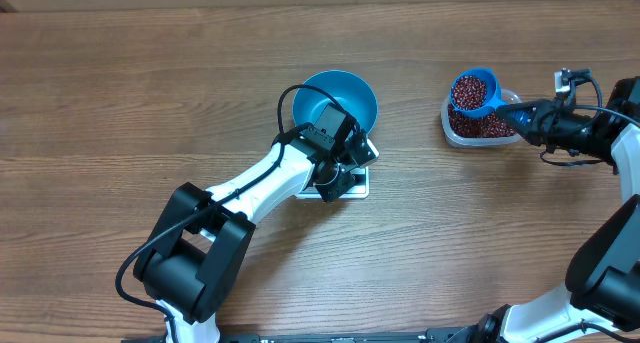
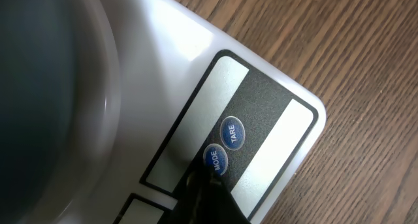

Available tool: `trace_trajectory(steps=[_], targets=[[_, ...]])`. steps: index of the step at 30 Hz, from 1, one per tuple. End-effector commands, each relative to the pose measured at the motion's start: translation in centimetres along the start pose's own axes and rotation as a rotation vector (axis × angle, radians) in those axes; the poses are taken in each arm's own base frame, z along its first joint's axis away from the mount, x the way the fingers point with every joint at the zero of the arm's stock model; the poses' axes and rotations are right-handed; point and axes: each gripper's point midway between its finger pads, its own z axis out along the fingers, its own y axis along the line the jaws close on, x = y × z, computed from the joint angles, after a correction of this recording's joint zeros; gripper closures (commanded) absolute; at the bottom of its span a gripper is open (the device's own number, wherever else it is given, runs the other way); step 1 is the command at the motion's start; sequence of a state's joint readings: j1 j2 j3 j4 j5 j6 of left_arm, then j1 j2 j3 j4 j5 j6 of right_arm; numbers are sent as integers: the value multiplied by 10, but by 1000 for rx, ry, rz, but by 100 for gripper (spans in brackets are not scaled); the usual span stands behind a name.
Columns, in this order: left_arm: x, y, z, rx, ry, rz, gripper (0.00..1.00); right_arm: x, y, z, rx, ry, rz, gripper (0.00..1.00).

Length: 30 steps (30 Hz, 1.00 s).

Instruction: Scoop item into bowl and weigh 150g on scale

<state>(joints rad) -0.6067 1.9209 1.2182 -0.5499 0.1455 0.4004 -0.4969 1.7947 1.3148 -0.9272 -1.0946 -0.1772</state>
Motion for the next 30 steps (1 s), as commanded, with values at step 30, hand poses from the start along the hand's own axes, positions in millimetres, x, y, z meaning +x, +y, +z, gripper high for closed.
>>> trace_trajectory(steps=[30], targets=[[5,-1,4,-29,34,28,96,-1,1,0,-22,-7,-13,96]])
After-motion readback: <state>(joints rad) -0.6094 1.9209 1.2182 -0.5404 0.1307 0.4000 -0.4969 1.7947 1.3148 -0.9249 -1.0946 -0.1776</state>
